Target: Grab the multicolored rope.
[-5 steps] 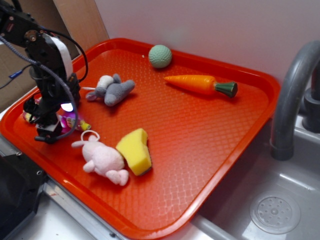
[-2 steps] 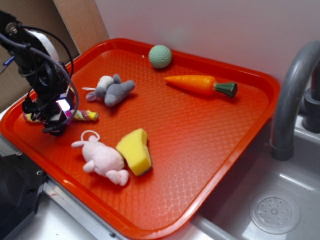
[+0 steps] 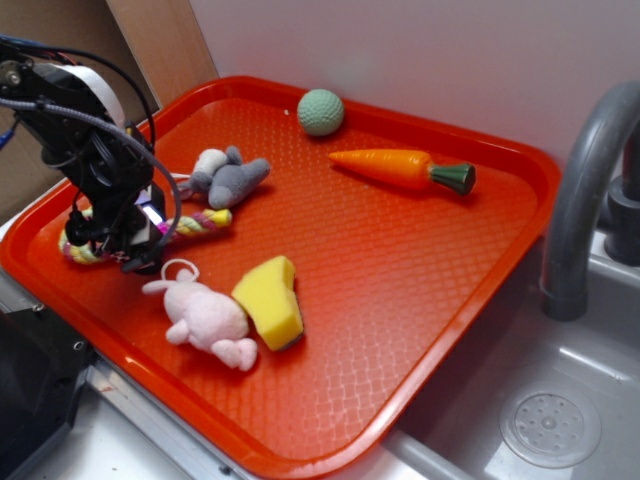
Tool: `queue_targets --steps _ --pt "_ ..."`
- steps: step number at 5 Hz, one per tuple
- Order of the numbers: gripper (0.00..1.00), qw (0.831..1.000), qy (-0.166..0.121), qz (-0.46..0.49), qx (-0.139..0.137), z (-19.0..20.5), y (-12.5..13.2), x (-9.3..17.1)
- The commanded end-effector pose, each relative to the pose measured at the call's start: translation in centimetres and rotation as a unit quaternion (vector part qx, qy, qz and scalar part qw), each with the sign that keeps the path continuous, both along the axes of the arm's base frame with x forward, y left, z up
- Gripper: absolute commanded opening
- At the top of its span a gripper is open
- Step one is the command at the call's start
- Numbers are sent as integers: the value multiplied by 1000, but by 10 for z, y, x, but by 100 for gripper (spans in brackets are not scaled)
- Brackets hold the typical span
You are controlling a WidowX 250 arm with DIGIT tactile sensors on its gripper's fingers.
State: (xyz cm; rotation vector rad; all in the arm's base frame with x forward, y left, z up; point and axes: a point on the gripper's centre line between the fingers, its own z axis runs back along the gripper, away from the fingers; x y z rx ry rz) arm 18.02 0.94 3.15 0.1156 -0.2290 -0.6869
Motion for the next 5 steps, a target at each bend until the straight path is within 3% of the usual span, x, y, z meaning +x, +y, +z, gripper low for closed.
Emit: queue_targets --steps 1,2,3,4,5 --pt "0 982 -50 182 5 65 -32 41" --pt "0 952 -35 303 -1 102 -37 60" --pt "0 908 -12 419 19 135 -37 64" --pt "0 894 -9 448 -11 171 -49 62" --pt "0 906 -9 420 -42 194 -63 55"
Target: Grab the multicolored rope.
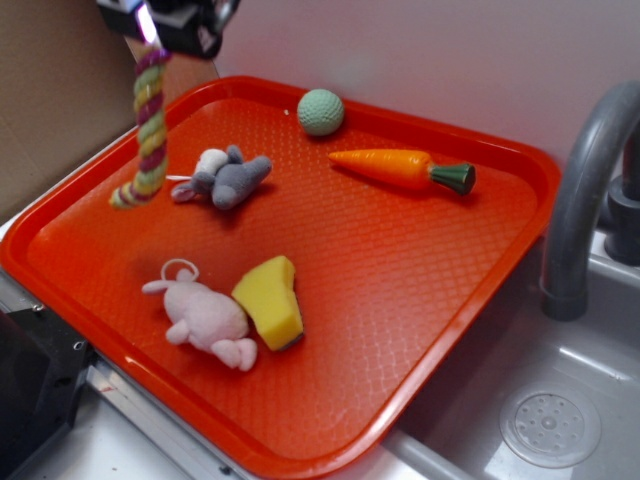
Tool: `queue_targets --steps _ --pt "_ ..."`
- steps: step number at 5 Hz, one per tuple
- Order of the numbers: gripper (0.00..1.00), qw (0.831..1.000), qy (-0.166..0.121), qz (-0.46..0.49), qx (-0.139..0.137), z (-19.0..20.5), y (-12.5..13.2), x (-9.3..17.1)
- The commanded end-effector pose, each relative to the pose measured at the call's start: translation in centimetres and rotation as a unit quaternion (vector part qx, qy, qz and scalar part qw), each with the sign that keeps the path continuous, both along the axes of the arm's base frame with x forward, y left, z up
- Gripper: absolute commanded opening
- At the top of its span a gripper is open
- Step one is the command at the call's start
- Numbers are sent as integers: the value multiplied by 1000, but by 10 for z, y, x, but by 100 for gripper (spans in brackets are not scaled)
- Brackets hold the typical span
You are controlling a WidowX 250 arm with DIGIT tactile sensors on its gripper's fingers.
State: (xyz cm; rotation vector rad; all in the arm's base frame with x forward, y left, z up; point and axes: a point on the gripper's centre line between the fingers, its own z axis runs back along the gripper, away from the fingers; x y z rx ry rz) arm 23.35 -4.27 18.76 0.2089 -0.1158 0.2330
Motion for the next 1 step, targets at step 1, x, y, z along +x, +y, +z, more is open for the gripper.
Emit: queue_targets --steps 1 --pt "0 992 -62 -75 -83 36 -18 -4"
